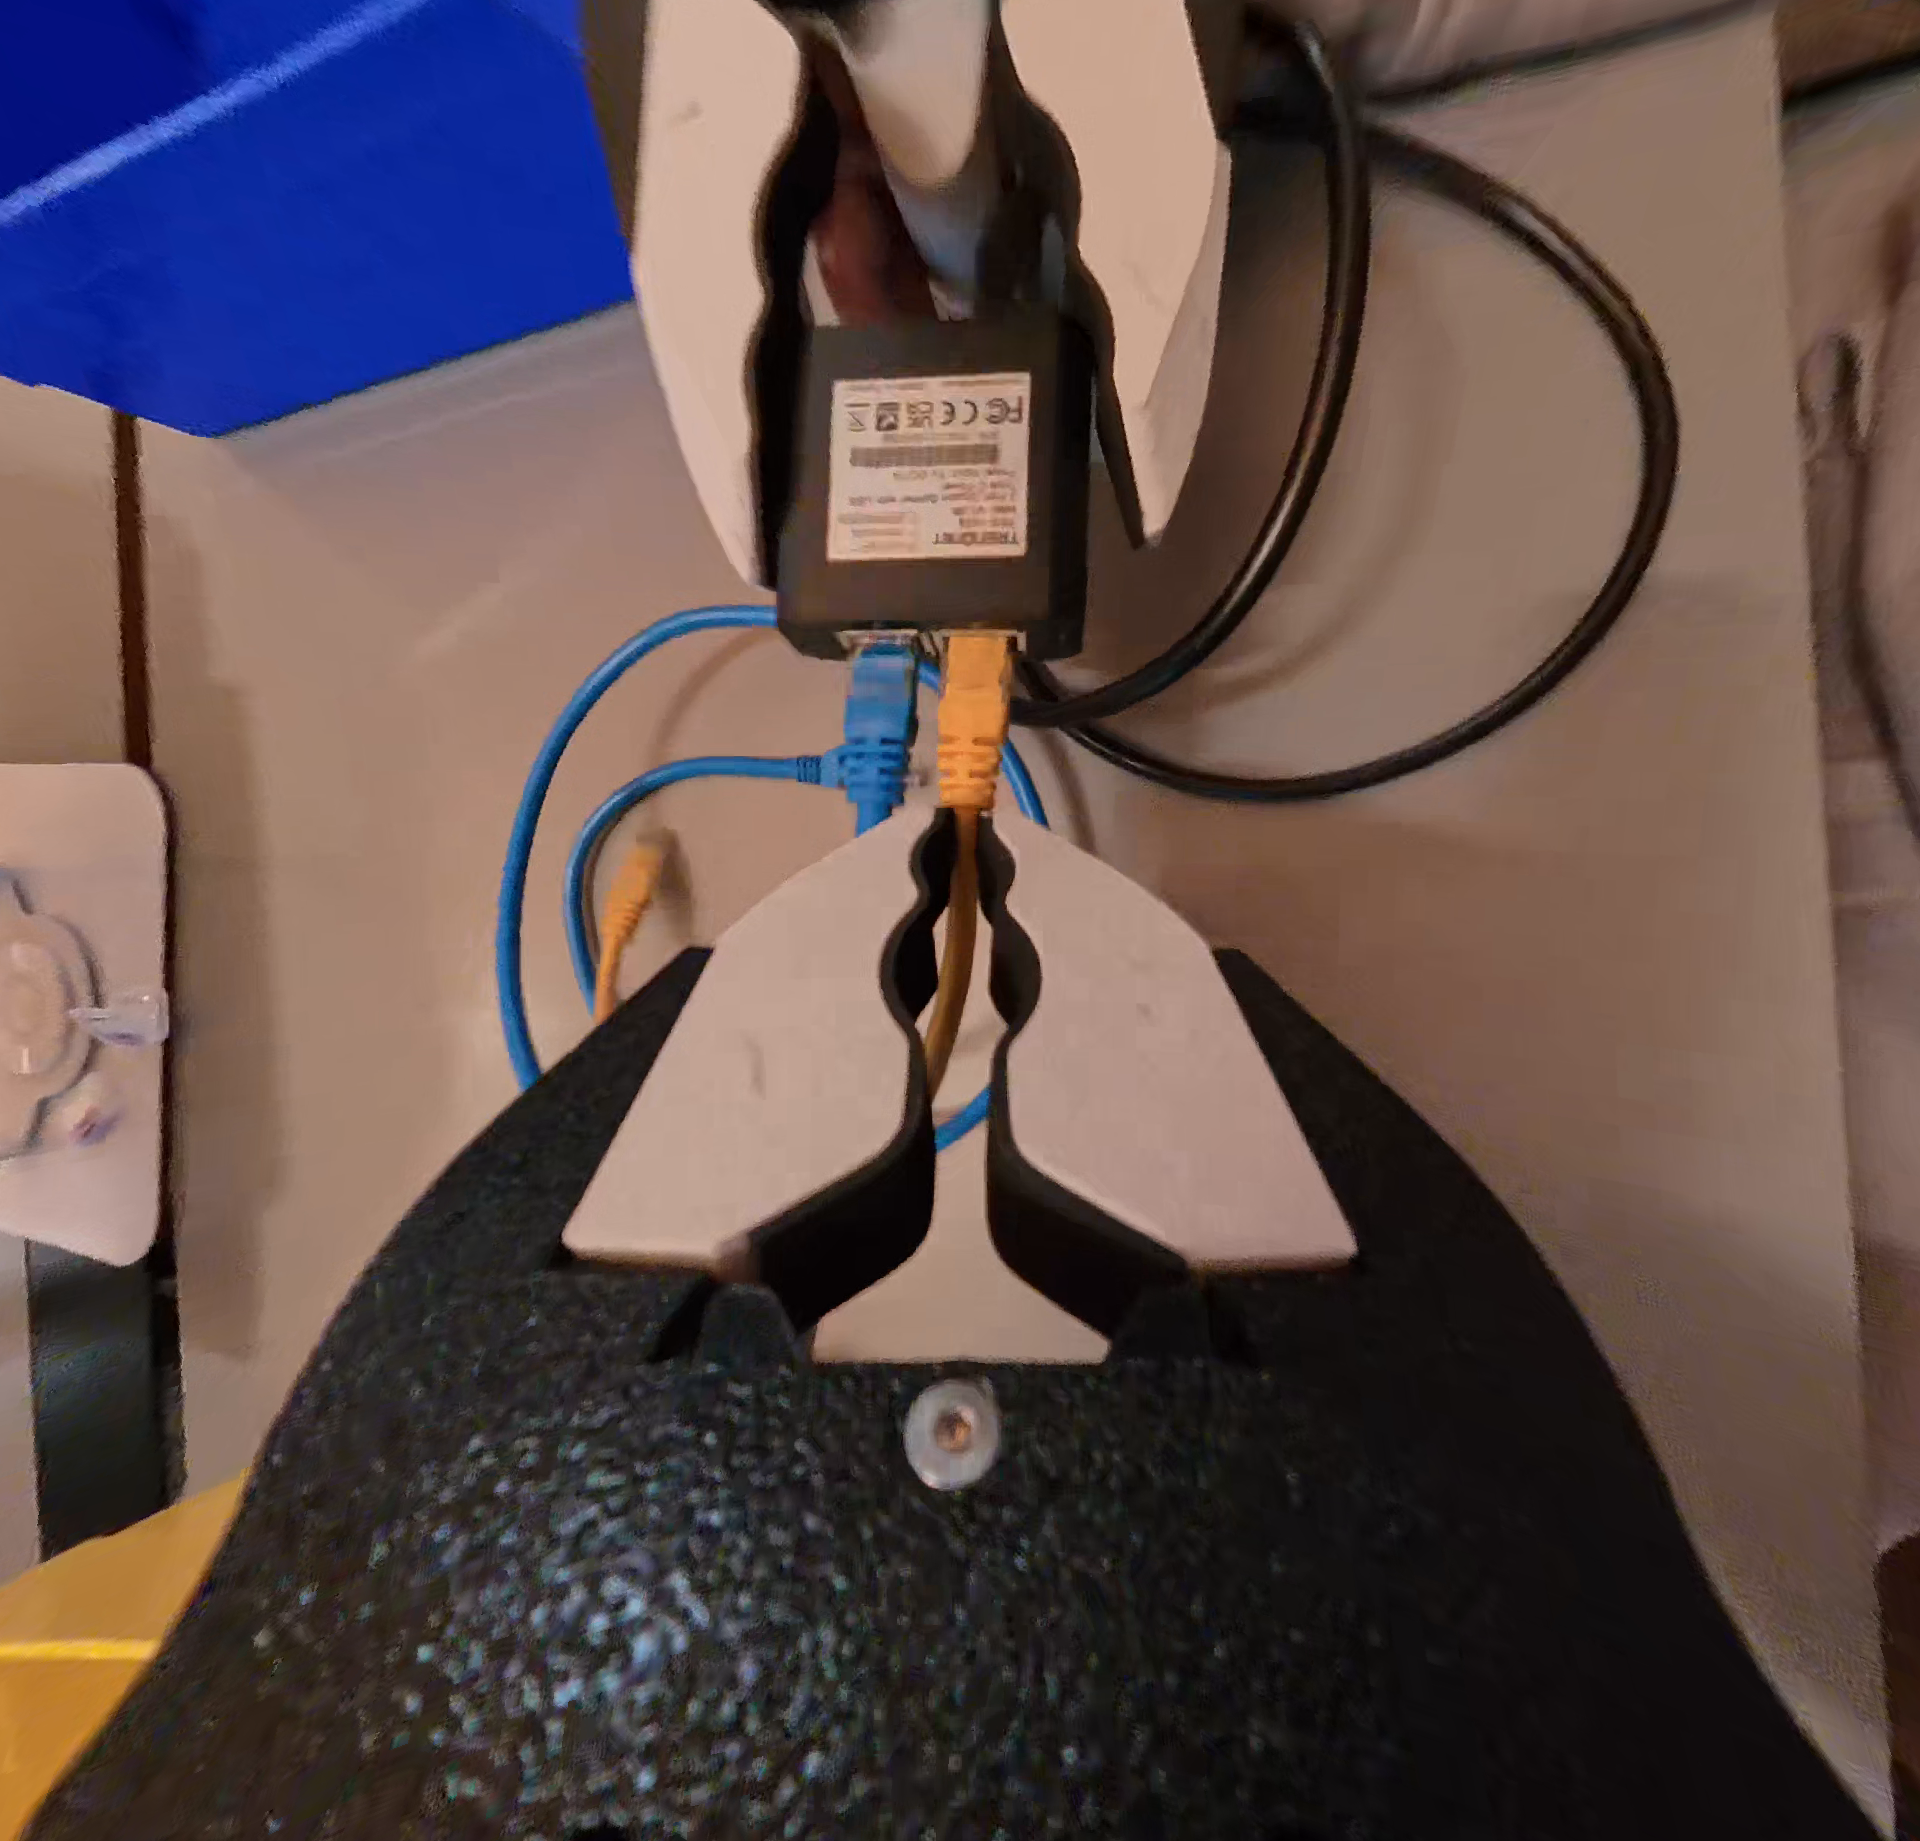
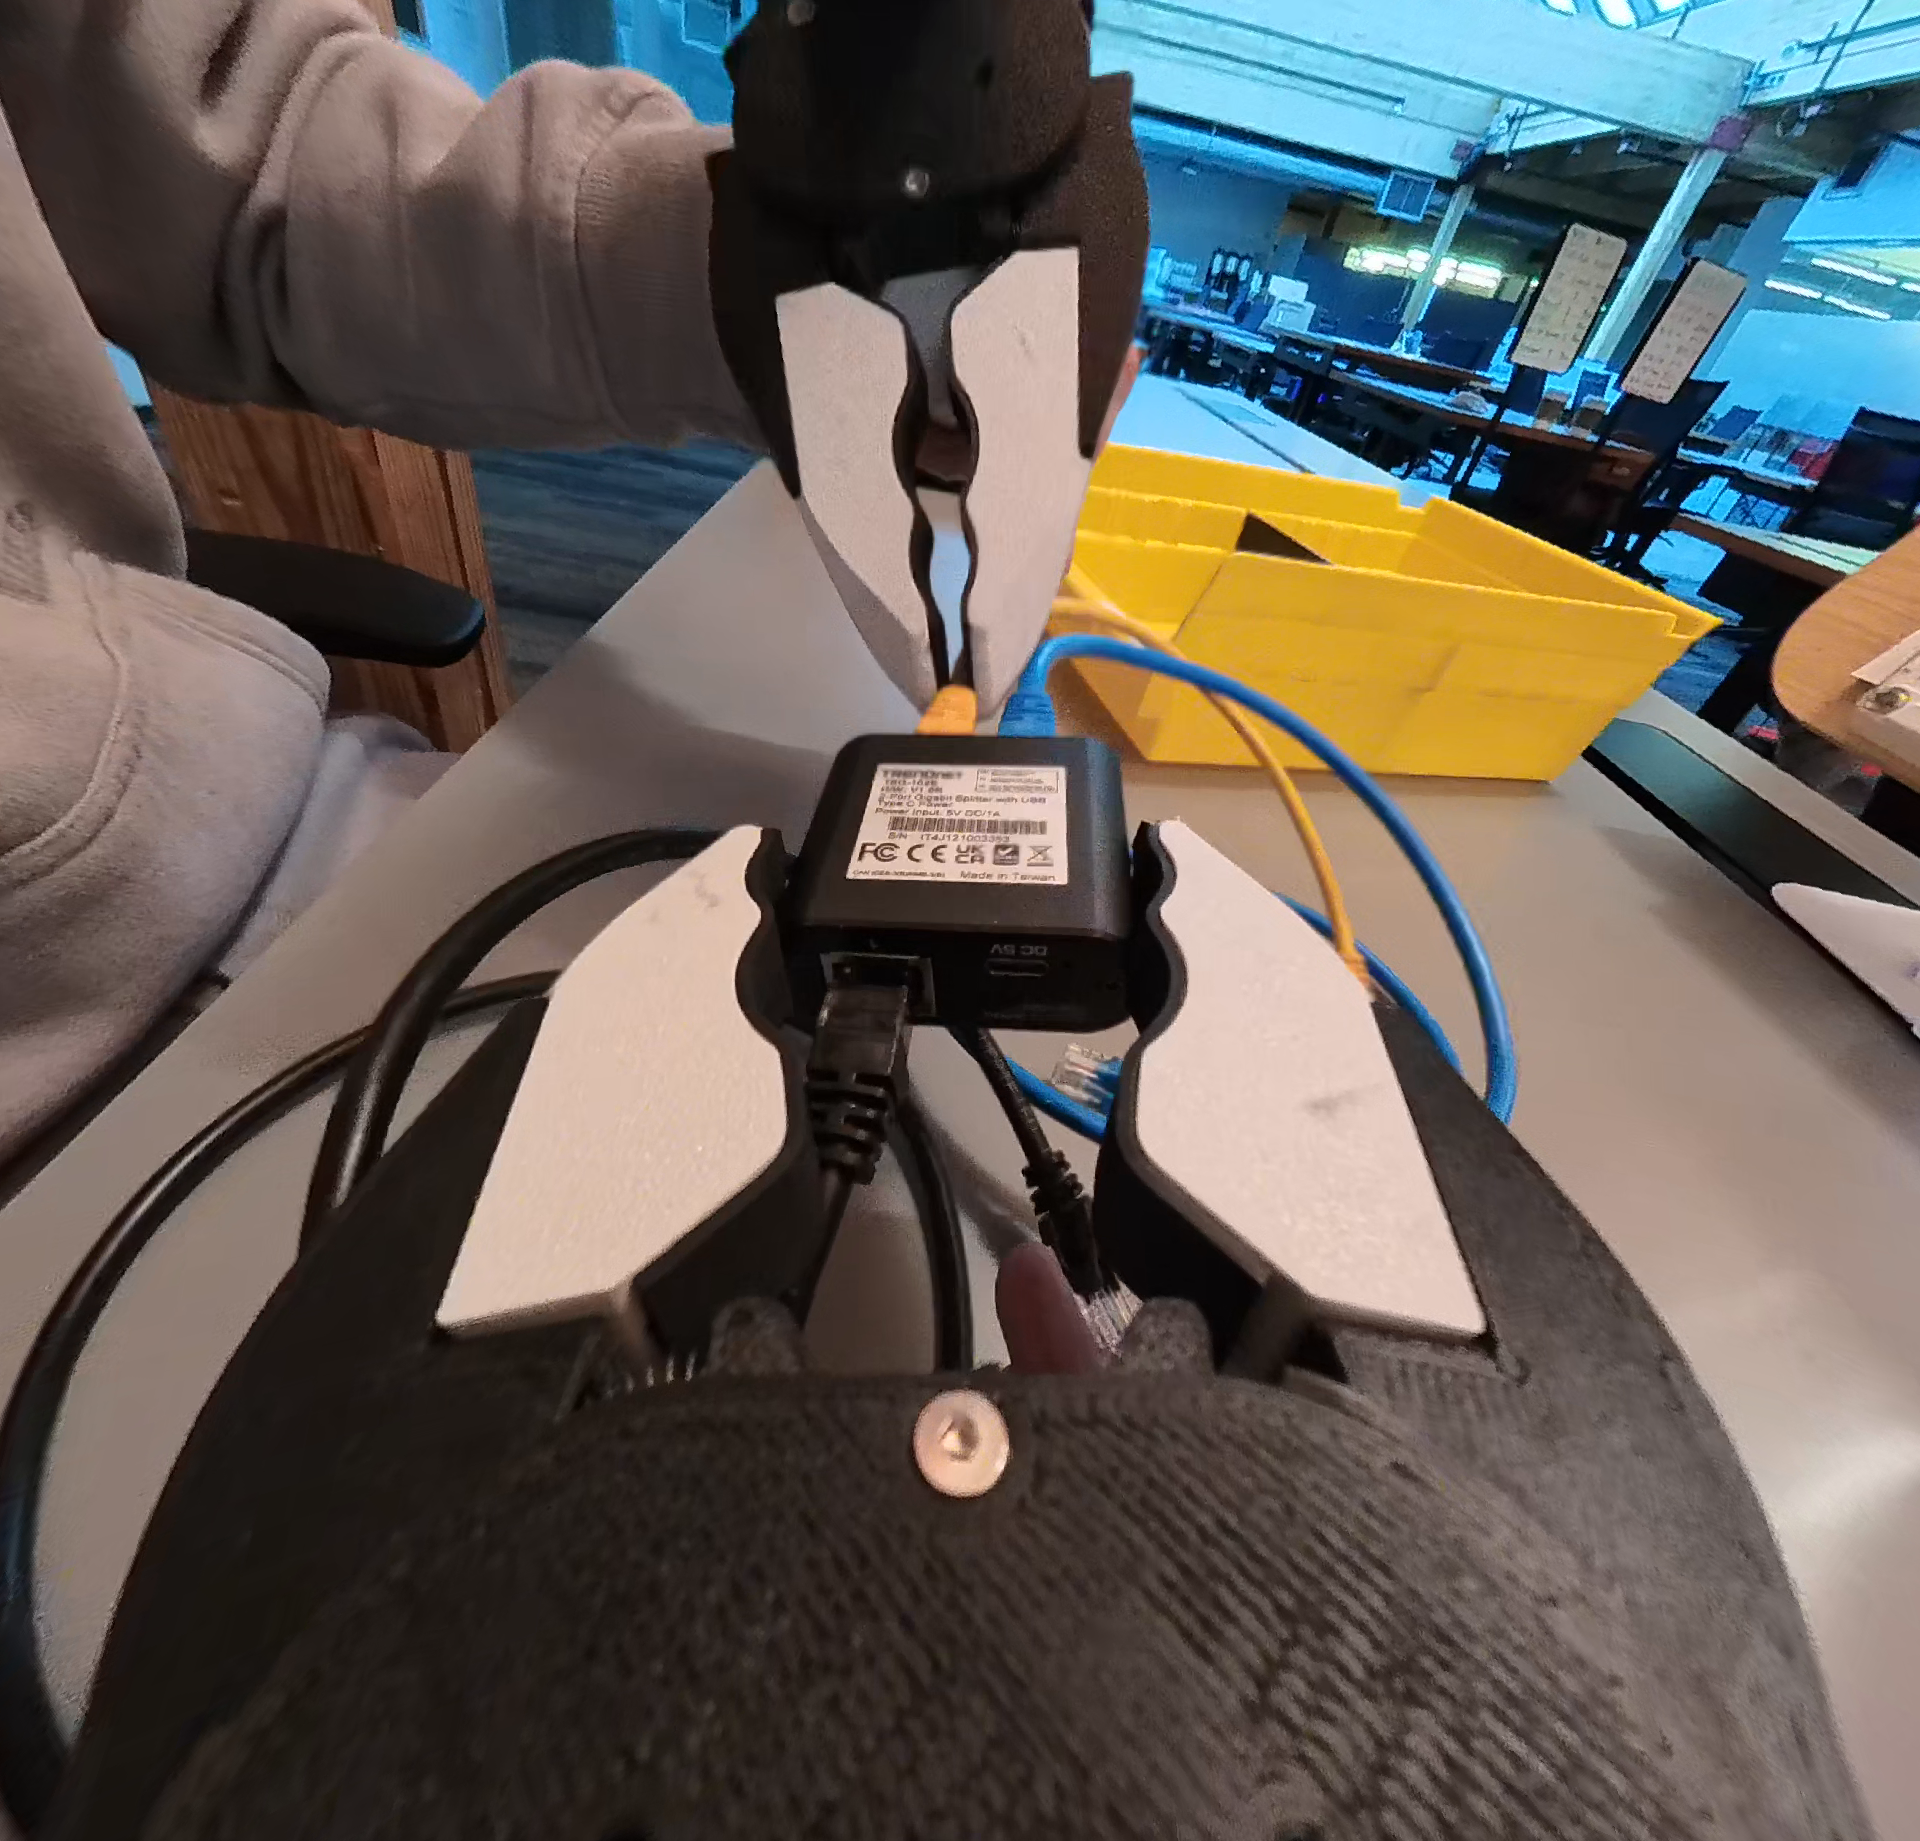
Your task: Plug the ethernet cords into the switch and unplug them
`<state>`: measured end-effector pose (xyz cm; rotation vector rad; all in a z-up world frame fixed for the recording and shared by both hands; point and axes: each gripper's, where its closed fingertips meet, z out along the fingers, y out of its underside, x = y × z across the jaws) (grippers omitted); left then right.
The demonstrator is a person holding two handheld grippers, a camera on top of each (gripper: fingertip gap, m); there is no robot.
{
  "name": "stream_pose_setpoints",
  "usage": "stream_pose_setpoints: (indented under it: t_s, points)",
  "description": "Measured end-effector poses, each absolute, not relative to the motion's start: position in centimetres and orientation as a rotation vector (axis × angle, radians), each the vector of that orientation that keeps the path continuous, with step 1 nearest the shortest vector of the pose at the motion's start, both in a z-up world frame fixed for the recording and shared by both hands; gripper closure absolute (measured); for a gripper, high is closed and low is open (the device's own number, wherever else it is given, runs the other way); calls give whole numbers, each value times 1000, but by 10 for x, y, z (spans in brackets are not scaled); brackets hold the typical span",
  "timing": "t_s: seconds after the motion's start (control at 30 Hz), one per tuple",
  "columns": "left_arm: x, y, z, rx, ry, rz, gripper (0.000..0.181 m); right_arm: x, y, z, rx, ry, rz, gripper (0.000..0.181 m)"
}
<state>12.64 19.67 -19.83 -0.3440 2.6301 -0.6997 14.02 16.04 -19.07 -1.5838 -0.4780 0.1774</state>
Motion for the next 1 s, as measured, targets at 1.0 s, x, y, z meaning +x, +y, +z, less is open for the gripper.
stream_pose_setpoints:
  t_s: [1.0]
  points:
    - [107, 298, -191, -961, 1761, -1366, 143, 196, 115, 32, -1168, -472, -441, 117]
